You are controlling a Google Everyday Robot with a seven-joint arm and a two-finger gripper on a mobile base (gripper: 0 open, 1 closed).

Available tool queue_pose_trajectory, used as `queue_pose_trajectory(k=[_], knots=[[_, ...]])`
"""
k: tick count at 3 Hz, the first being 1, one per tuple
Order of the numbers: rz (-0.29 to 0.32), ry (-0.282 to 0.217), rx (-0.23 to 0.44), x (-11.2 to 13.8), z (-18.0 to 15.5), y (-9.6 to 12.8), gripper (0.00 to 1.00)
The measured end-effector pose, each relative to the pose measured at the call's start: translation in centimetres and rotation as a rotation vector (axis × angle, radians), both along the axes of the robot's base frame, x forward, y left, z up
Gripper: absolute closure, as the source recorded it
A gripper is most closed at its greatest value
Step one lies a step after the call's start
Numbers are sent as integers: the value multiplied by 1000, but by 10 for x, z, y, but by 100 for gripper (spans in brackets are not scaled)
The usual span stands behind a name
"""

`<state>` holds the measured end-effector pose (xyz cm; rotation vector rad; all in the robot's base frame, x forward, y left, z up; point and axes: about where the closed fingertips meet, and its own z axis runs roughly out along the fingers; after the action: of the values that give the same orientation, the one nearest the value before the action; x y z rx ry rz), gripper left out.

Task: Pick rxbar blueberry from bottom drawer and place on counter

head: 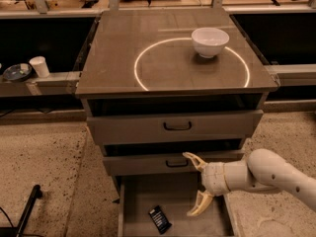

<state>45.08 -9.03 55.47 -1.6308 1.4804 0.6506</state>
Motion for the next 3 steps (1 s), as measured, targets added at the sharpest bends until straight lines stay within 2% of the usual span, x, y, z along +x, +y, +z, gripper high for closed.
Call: queue_pose_trajectory(k=[1, 2, 3], knots=[[59, -71, 118, 20, 14, 25, 0], [155, -75, 275, 28, -65, 74, 0], [175, 7, 327, 14, -140, 90, 0]])
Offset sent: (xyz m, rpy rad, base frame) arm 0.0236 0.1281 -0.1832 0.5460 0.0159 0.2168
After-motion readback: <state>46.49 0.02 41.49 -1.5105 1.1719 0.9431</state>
